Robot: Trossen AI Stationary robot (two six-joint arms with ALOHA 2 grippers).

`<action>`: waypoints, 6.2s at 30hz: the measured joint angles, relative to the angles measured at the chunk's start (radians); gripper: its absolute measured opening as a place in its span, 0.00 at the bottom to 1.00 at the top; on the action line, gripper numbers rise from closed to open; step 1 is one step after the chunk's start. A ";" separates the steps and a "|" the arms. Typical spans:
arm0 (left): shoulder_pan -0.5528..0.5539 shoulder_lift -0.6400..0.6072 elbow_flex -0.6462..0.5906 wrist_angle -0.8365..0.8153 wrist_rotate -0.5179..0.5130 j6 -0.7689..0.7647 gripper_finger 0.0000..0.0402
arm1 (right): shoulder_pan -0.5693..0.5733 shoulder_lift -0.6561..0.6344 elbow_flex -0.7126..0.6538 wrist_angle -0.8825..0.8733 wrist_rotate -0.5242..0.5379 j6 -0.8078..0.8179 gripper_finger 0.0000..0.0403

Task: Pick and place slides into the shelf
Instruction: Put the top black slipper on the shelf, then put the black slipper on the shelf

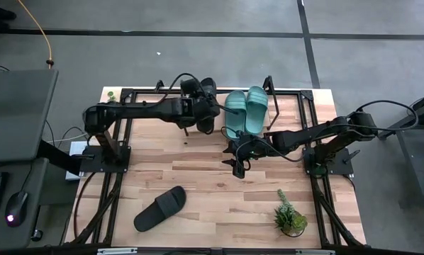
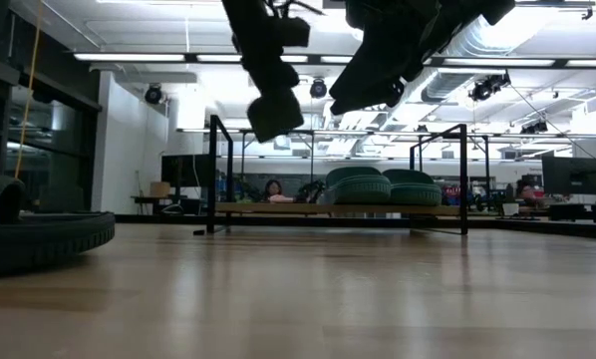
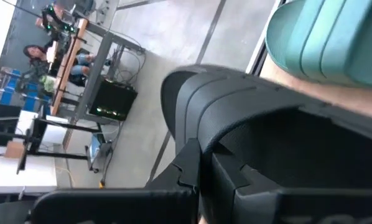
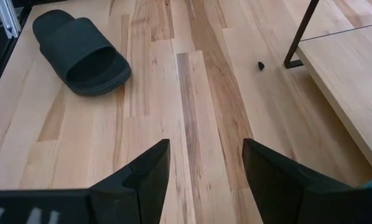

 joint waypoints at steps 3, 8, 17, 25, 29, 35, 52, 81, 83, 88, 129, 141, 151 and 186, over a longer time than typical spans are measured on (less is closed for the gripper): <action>0.026 0.025 -0.002 -0.019 0.027 -0.019 0.00 | 0.000 0.000 0.000 -0.001 0.000 0.000 0.48; 0.062 0.080 -0.002 -0.020 0.041 -0.041 0.00 | 0.000 0.000 0.000 -0.005 -0.006 0.002 0.48; 0.087 0.159 -0.002 -0.067 0.037 -0.068 0.00 | 0.016 0.000 0.000 -0.004 -0.006 0.001 0.48; 0.085 0.189 -0.002 -0.075 0.015 -0.060 0.00 | 0.014 0.000 0.000 -0.001 0.000 -0.069 0.48; 0.085 0.188 -0.002 -0.083 0.014 -0.059 0.00 | -0.002 0.000 0.000 0.004 0.003 -0.078 0.48; 0.085 0.188 -0.004 -0.135 0.013 -0.058 0.00 | -0.039 0.000 0.000 0.004 0.003 -0.134 0.48; 0.091 0.186 -0.154 -0.054 0.014 -0.066 0.00 | -0.119 0.000 0.000 0.004 -0.004 -0.205 0.48; 0.069 0.183 -0.138 -0.018 0.136 -0.007 0.47 | -0.119 0.000 0.000 -0.042 -0.003 -0.235 0.48; 0.069 0.183 -0.124 -0.027 0.152 -0.008 0.47 | -0.119 0.000 0.000 -0.051 0.000 -0.235 0.48; 0.070 0.183 -0.103 -0.067 0.180 -0.027 0.46 | -0.119 0.000 0.000 -0.064 0.012 -0.227 0.48; -0.467 0.040 -0.045 -0.741 0.167 -0.859 0.46 | -0.062 -0.043 0.000 -0.131 0.000 -0.084 0.48; -0.692 0.041 -0.053 -0.836 0.188 -1.192 0.46 | 0.047 -0.042 0.000 -0.113 0.000 -0.018 0.48; -0.858 0.041 -0.053 -0.859 0.201 -1.504 0.46 | 0.146 -0.042 0.000 -0.032 0.000 -0.016 0.48; -1.247 0.043 -0.373 -0.289 0.260 -2.491 0.46 | 0.236 -0.041 0.000 -0.015 0.056 -0.006 0.48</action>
